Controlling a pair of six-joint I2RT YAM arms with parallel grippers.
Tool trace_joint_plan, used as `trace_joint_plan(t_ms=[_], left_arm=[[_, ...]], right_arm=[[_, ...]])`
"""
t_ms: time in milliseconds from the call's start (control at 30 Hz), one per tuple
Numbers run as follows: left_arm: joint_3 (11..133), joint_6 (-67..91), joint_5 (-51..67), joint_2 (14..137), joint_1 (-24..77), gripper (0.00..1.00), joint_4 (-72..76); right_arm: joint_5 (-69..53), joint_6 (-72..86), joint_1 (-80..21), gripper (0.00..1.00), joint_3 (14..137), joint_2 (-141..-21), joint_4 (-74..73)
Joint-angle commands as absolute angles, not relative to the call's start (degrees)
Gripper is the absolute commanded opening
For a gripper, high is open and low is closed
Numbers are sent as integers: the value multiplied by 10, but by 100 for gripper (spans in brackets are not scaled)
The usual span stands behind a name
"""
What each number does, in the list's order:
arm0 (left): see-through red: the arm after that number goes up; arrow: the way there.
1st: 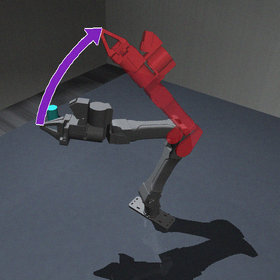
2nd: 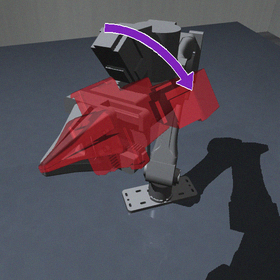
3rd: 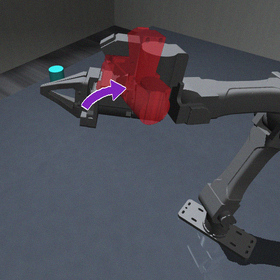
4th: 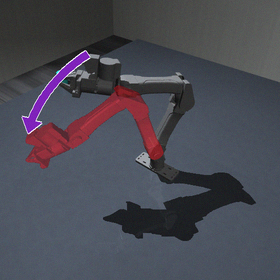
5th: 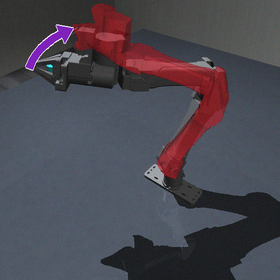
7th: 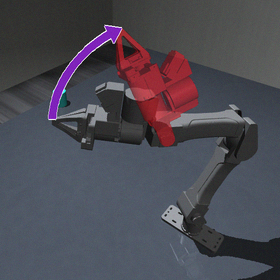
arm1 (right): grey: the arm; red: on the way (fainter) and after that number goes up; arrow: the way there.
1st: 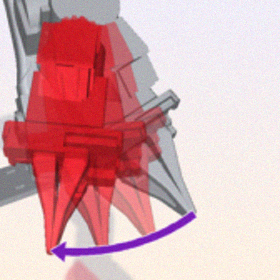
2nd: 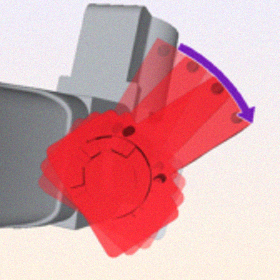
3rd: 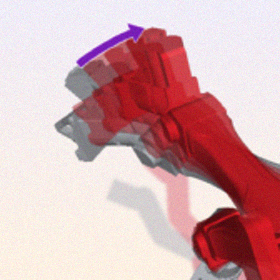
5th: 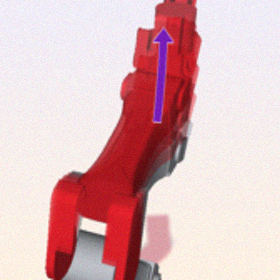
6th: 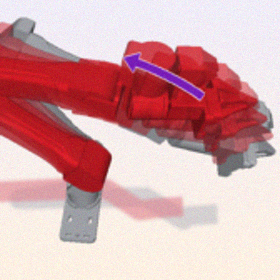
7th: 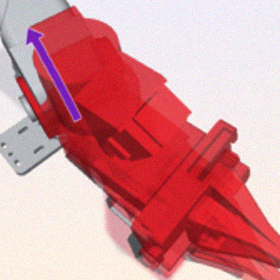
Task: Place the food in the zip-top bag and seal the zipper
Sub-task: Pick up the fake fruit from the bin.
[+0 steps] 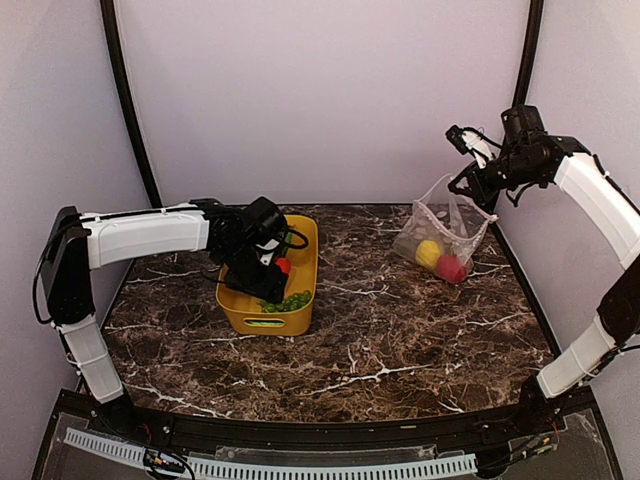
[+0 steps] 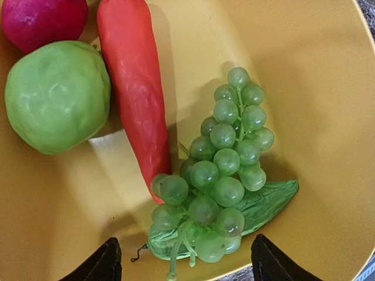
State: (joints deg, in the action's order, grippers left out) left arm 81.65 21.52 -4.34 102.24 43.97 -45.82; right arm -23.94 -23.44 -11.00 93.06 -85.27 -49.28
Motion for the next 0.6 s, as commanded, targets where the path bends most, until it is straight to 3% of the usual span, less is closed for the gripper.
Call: trace_joint_plan(t_ms=[0,433,567], left_arm=[[820,201,-20,1034,436,75,-491],[816,199,-2,1074,434,62,-469],[819,197,-2,1074,434,50,-465]], right_arm=[[-247,-231,-118,0,916,-851,-478],[-250,-232,-129,0,907,-853,-477],[-250,-232,-132,0,907,-854,-477]])
